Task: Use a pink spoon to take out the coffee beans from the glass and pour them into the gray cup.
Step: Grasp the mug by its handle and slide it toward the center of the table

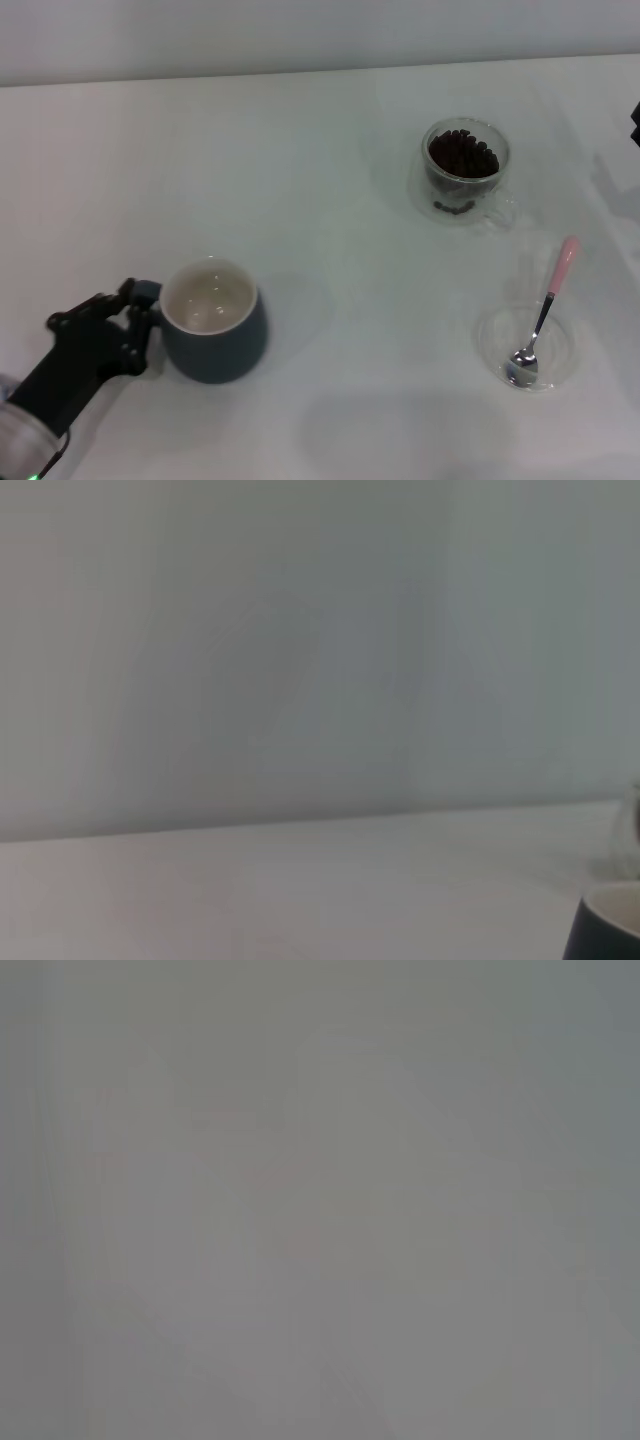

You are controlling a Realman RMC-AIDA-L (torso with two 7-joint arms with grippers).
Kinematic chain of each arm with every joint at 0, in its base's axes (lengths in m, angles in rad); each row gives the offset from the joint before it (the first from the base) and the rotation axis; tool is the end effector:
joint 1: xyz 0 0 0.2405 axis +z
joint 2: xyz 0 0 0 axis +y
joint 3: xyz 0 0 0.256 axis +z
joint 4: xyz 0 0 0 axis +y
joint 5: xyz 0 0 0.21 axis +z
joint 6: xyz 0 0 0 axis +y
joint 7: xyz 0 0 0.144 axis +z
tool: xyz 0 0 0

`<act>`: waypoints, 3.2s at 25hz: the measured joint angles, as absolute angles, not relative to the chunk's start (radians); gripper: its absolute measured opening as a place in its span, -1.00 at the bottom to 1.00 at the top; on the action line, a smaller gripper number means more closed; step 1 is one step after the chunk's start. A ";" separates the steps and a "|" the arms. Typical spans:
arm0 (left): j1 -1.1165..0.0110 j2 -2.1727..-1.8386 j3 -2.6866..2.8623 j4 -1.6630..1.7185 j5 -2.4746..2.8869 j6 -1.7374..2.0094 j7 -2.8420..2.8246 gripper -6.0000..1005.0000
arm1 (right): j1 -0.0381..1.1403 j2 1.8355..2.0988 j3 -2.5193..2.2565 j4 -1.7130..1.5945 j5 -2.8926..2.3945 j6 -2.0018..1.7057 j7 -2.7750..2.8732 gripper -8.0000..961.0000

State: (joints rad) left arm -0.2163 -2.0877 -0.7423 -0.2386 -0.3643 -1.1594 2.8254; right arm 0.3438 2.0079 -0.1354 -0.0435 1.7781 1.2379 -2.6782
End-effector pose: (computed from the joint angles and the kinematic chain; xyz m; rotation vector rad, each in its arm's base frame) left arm -0.3296 0.2346 -0.0897 -2.0721 -0.6402 -0.7052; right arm 0.3984 0.2884 0.0428 -1.5265 0.6864 0.6669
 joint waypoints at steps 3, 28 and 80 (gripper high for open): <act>-0.257 -2.088 -0.742 -0.251 -0.329 -1.116 2.825 -0.68 | 0.350 2.008 -0.137 -0.040 1.773 1.243 -2.678 0.64; -0.491 -2.092 -0.665 -0.361 -0.227 -0.914 2.777 -0.70 | 0.362 2.009 -0.138 -0.030 1.772 1.276 -2.678 0.64; -0.326 -2.082 -0.676 -0.358 -0.226 -0.994 2.814 0.18 | 0.295 2.001 -0.168 -0.173 1.746 1.240 -2.526 0.63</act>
State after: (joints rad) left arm -0.3264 -2.0823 -0.6757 -0.3577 -0.2262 -0.9942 2.8143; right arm 0.2946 2.0012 -0.1679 -0.1731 1.7460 1.2400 -2.5259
